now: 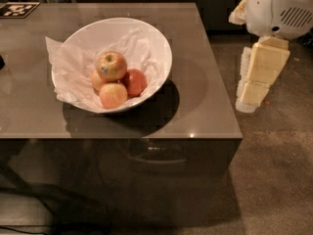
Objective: Pick apple from white bowl
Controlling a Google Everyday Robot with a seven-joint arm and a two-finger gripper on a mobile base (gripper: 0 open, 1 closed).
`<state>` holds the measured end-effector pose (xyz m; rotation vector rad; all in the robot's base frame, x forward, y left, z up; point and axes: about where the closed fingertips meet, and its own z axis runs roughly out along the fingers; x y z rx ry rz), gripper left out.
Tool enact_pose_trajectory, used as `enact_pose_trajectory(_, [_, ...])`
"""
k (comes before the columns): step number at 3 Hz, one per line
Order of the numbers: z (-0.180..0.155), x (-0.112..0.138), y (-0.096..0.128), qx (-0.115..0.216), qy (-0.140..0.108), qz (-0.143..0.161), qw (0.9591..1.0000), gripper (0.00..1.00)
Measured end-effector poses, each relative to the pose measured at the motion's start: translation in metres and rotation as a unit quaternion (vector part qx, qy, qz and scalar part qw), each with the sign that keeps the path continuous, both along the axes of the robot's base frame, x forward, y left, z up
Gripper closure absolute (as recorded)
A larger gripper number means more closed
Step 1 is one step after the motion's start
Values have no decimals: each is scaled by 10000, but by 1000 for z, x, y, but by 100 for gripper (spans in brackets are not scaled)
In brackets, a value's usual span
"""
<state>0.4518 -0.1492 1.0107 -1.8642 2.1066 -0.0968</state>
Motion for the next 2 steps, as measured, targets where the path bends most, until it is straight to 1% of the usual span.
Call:
enact_pose_trajectory(1, [8,23,37,15,-90,356,9993,0])
enact_pose_trajectory(2, [8,29,43,30,-174,414,9990,0])
